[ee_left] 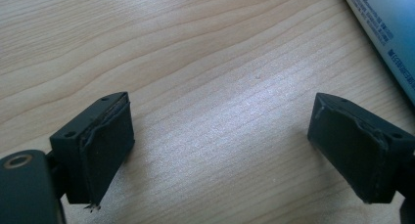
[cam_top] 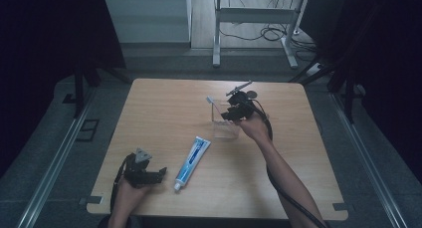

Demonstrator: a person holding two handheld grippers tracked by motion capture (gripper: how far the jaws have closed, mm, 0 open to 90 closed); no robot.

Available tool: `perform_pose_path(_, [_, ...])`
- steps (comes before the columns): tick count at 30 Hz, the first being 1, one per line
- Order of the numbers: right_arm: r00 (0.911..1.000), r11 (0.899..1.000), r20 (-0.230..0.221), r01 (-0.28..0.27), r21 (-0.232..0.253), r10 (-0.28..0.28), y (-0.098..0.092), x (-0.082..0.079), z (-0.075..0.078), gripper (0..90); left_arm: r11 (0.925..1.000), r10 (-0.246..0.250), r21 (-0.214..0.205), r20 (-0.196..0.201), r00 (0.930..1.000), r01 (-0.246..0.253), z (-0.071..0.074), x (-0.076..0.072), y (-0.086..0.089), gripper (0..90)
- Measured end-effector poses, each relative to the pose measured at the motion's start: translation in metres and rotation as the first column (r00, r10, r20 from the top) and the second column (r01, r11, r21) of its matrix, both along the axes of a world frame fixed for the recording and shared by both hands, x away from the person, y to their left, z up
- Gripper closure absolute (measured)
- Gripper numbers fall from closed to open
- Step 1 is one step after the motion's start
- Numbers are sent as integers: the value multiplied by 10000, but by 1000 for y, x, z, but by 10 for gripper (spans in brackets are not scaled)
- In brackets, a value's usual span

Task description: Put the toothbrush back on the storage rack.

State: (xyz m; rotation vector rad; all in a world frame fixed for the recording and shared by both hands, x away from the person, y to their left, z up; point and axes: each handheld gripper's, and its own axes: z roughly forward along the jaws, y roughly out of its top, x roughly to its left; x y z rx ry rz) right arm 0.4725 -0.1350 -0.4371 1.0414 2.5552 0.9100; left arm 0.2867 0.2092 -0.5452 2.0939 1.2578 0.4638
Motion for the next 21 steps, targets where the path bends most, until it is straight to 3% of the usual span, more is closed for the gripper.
perform_pose_path(21, [9976, 9982, 593, -380, 462, 353, -11, -33, 24, 485, 10000, 3, 1, 2, 10000, -3, 0, 0, 0, 100])
